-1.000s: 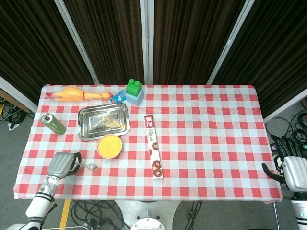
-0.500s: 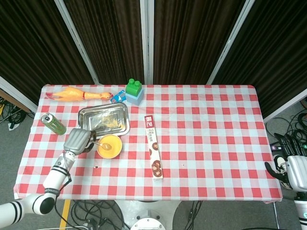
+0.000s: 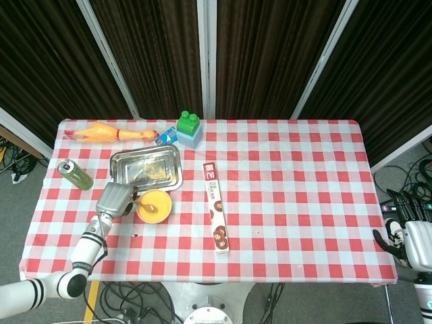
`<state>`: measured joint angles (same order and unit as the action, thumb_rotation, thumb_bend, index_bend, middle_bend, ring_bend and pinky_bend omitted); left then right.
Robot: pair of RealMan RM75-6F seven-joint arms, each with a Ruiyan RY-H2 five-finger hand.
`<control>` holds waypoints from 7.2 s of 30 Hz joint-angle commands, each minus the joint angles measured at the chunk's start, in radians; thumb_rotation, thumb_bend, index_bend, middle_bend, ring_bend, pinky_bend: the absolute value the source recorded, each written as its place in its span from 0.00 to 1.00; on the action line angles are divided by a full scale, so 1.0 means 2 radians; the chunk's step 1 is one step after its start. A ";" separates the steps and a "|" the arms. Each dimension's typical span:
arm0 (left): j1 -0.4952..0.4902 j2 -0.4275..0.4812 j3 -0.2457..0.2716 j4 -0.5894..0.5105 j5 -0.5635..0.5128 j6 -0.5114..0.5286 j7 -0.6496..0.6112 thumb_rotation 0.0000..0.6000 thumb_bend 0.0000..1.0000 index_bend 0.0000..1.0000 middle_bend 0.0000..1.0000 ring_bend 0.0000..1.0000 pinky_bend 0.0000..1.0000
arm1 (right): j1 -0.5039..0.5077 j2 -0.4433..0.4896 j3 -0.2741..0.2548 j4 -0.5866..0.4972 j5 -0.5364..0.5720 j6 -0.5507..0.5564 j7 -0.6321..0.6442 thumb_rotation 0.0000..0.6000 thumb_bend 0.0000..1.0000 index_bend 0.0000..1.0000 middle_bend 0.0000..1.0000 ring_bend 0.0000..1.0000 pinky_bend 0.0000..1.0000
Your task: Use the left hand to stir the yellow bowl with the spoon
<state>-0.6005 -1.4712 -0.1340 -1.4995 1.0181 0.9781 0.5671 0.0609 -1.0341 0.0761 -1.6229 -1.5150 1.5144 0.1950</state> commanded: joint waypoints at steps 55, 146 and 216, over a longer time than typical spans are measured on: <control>-0.042 0.025 0.031 -0.009 -0.034 -0.014 -0.005 1.00 0.36 0.54 0.85 0.87 1.00 | -0.009 0.004 0.006 0.006 0.007 0.009 0.012 1.00 0.24 0.00 0.11 0.00 0.00; -0.002 -0.059 0.029 0.067 0.111 0.093 0.041 1.00 0.42 0.71 0.91 0.89 1.00 | -0.017 0.003 0.004 0.003 0.001 0.019 0.011 1.00 0.24 0.00 0.11 0.00 0.00; 0.008 -0.046 0.053 0.122 0.245 0.141 0.139 1.00 0.42 0.71 0.91 0.89 1.00 | -0.024 0.004 0.002 -0.004 -0.006 0.029 0.004 1.00 0.24 0.00 0.11 0.00 0.00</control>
<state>-0.5733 -1.5312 -0.0579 -1.2979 1.4364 1.2137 0.7236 0.0135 -1.0257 0.0806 -1.6317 -1.5278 1.5732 0.2041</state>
